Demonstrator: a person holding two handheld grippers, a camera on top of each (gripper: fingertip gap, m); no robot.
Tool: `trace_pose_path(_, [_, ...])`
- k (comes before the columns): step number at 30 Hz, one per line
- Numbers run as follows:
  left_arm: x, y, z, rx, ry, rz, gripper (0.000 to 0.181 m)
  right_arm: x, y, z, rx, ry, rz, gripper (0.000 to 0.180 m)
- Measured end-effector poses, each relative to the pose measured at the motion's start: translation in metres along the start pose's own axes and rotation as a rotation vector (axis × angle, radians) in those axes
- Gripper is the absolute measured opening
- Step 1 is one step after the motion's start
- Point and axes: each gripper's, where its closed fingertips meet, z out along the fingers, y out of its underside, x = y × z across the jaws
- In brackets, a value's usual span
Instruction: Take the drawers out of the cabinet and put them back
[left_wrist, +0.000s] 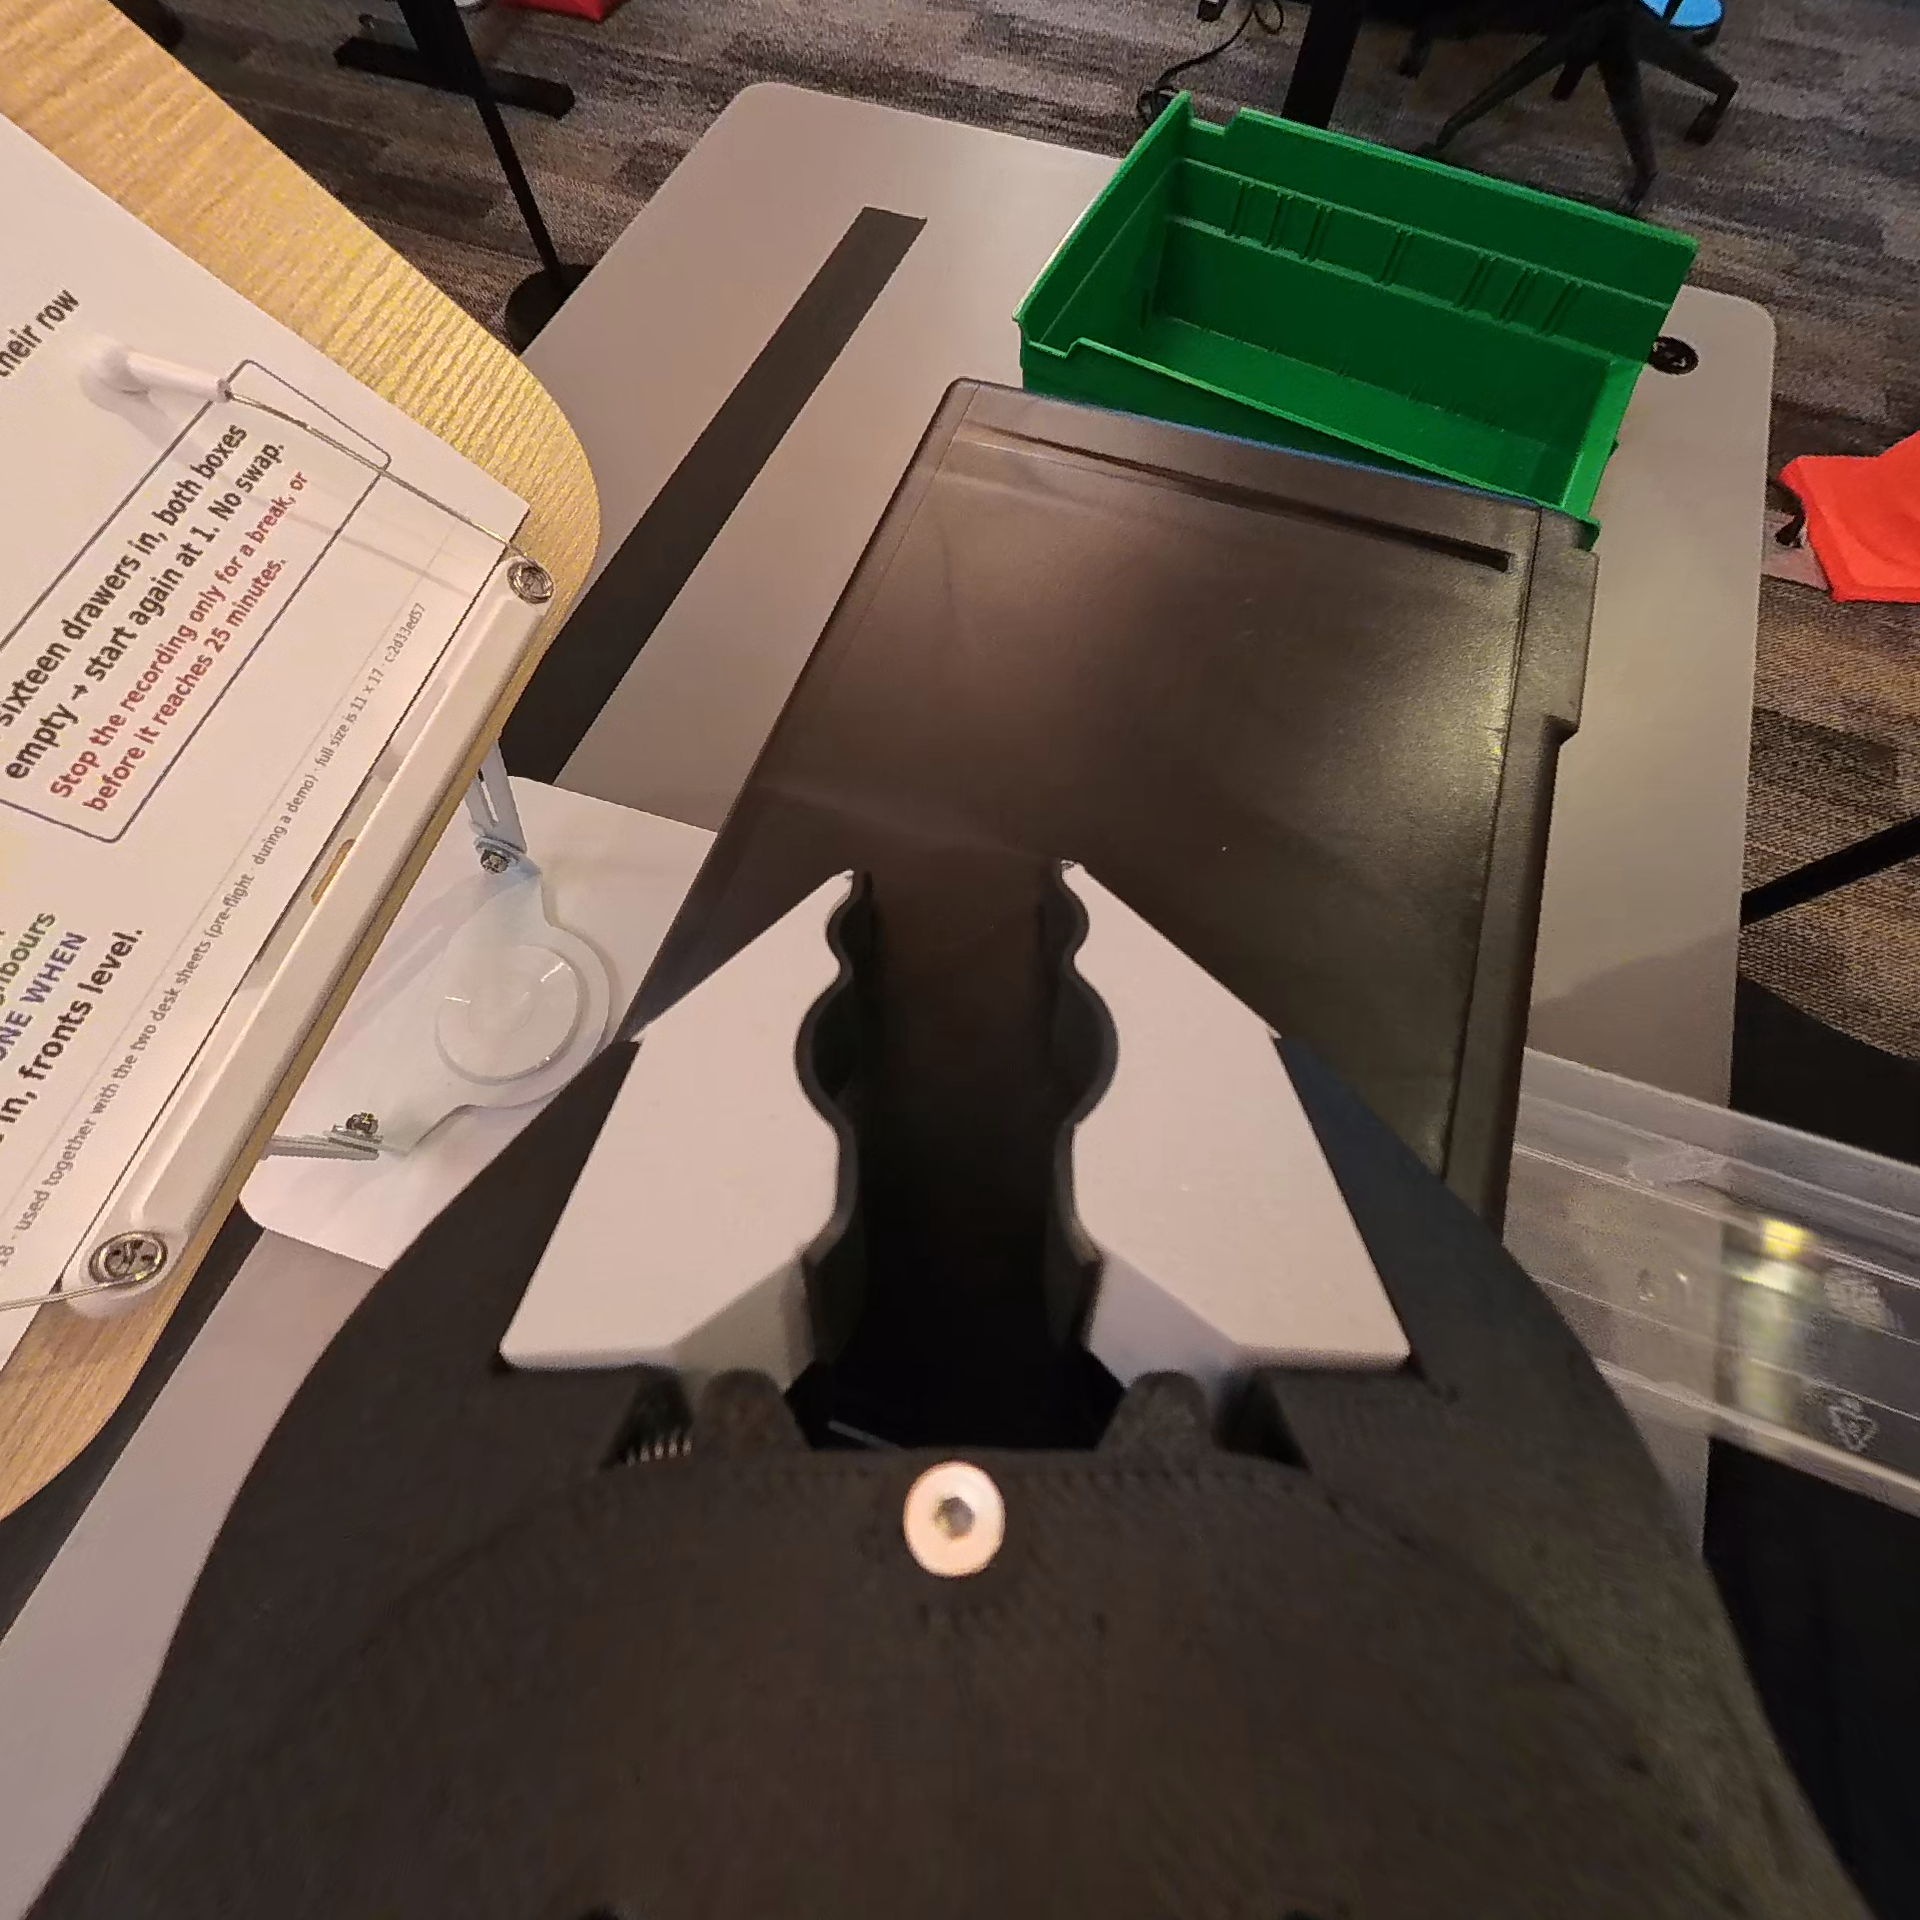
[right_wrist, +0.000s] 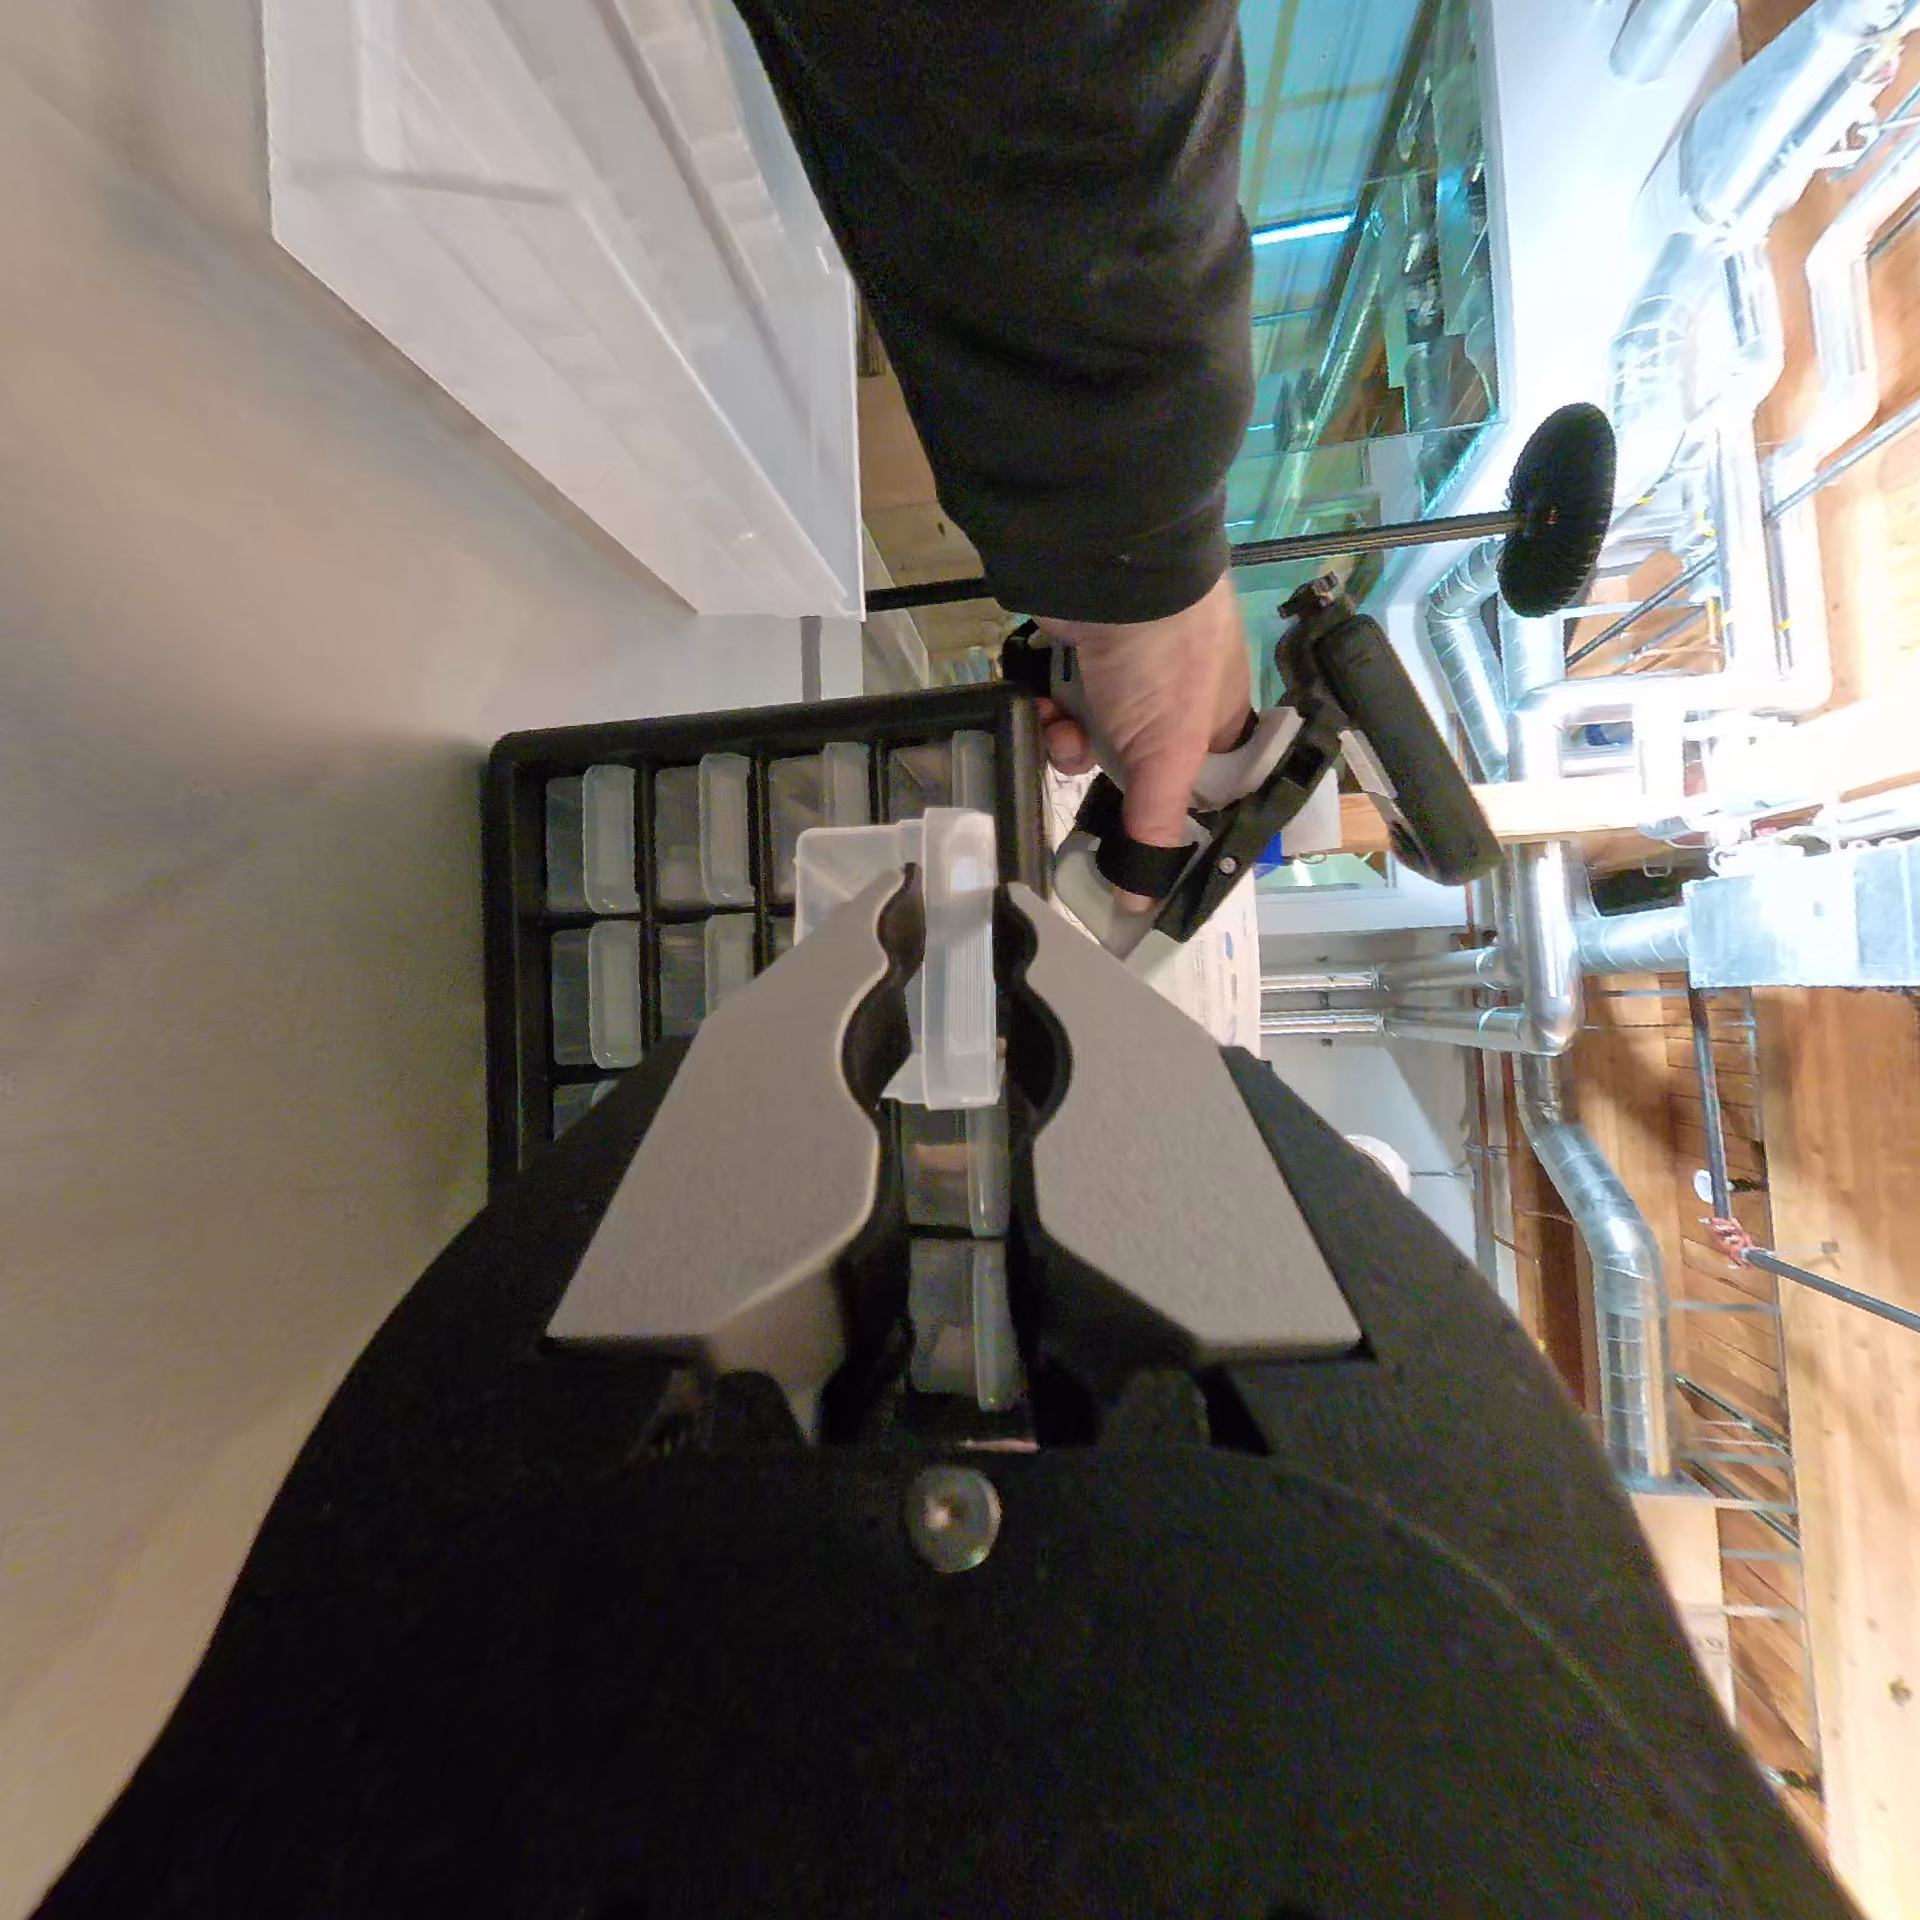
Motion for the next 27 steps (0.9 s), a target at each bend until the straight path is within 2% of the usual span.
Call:
trace_pose_path(3, [0.000, 0.000, 0.000, 0.001, 0.000, 0.000, 0.031, 0.008, 0.003, -0.005, 0.000, 0.019, 0.009, 0.009])
trace_pose_path(5, [0.000, 0.000, 0.000, 0.000, 0.000, 0.000, 0.031, 0.021, 0.005, -0.011, -0.006, 0.059, 0.016, 0.000])
trace_pose_path(11, [-0.001, 0.000, 0.000, 0.002, -0.002, -0.001, 0.029, 0.030, 0.015, -0.018, -0.009, 0.014, 0.064, 0.000])
trace_pose_path(17, [0.000, 0.000, 0.000, 0.004, -0.002, -0.001, 0.029, 0.027, 0.070, -0.037, -0.114, -0.072, 0.138, 0.000])
trace_pose_path(24, [0.000, 0.000, 0.000, 0.004, -0.001, 0.000, 0.028, 0.068, 0.163, -0.091, -0.309, -0.052, 0.296, 0.000])
trace_pose_path(27, [-0.001, 0.000, 0.000, 0.006, -0.003, 0.000, 0.027, 0.060, 0.179, -0.096, -0.320, -0.064, 0.326, 0.000])
